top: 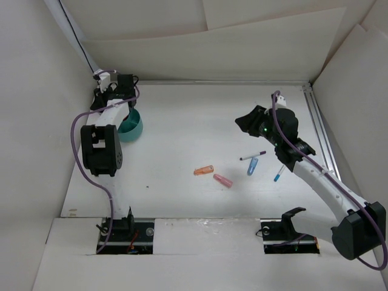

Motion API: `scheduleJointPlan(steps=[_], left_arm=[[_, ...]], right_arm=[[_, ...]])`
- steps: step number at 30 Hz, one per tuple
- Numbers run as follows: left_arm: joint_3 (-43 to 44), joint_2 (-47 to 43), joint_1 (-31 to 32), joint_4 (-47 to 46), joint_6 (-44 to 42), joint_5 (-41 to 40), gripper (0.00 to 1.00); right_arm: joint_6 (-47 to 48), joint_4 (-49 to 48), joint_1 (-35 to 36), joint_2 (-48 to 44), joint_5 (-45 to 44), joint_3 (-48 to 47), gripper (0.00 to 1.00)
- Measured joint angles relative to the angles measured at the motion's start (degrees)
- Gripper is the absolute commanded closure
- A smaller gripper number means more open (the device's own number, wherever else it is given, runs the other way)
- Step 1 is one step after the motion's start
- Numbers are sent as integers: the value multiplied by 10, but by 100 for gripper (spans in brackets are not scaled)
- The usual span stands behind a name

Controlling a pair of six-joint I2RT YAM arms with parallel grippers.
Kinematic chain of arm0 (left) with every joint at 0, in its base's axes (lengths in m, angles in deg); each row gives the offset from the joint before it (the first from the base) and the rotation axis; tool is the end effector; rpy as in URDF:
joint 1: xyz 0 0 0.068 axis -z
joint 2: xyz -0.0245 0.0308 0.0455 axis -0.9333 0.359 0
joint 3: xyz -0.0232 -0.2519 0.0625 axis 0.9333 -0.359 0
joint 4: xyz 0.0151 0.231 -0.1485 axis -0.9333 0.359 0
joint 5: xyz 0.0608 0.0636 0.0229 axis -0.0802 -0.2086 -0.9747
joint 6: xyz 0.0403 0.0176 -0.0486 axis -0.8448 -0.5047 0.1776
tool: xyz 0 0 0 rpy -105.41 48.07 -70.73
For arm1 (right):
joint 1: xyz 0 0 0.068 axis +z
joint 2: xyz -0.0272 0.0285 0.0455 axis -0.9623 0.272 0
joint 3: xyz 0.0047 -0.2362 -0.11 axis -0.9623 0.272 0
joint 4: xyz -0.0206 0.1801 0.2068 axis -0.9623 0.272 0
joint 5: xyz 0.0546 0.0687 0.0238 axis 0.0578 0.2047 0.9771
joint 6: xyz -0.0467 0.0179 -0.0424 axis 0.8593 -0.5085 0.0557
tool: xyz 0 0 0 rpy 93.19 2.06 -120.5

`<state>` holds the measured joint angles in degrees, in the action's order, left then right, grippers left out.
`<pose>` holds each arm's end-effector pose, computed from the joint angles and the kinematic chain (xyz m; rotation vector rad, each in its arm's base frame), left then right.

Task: Sort the stationery into containers
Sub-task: Place the pen in the storage box.

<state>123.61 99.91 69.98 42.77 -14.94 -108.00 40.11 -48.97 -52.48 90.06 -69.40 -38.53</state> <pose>0.4636 0.0405 0.2471 -0.9362 1.6255 1.0592 0.2747 0.1150 0.3049 0.1664 1.8956 0.7852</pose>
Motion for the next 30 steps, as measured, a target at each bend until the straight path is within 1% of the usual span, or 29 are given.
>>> scheduleJointPlan(steps=[8,12,14,21,24,30], left_arm=[[0,16,0,-9,-7,0,100],[0,19,0,-9,-8,0,97],[0,19,0,-10,-8,0,91],[-4,18,0,-14,-8,1,80],[-9,18,0,-14,-5,4,79],[-16,12,0,-13,0,10,71]], right_arm=[[0,-5,0,2,9,0,56],[0,-5,0,2,10,0,56],[0,-5,0,4,10,0,56],[1,-8,0,10,15,0,56],[1,-9,0,10,16,0,56],[1,-10,0,11,17,0,56]])
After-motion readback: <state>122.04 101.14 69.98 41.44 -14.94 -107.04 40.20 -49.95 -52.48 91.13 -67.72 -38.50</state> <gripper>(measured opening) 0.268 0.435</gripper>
